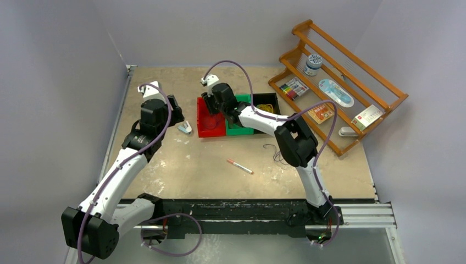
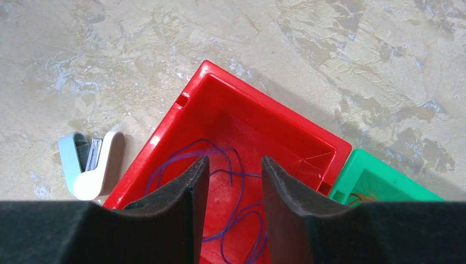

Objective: Untangle the cables

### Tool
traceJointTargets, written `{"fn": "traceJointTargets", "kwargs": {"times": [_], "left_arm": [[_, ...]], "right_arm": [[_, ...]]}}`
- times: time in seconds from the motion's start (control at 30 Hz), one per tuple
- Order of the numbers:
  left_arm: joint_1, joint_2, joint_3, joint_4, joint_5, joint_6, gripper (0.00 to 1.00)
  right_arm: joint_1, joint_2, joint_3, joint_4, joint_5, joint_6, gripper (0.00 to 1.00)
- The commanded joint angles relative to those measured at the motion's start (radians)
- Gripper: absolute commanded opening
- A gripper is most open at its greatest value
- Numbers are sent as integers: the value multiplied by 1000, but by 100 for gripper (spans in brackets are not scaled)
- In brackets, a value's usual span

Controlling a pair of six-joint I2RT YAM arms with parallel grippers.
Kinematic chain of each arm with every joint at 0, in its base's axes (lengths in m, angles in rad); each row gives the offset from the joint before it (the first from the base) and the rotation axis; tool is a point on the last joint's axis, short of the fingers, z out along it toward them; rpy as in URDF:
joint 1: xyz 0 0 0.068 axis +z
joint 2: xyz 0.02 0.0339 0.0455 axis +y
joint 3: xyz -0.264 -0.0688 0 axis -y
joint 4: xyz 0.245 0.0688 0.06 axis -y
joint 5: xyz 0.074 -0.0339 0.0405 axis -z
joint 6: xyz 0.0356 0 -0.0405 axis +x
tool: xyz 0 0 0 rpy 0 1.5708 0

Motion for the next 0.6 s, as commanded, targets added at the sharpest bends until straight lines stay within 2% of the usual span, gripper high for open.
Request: {"fn": "traceJointTargets", "kwargs": {"times": [0.0,0.1,0.4,0.57], "left_arm": [[10,-12,7,21,16,12,64],[10,-6,6,24,23,12,64],[10,22,11,36,43,12,64],[10,32,6,57,73,14,64]], "right_arm": [[3,-56,4,27,9,-2,45],[3,-85,-39,50,8,10,49],[4,-301,-346,340,-44,13,54],[4,-401,-447,419,-76,-2,61]]}}
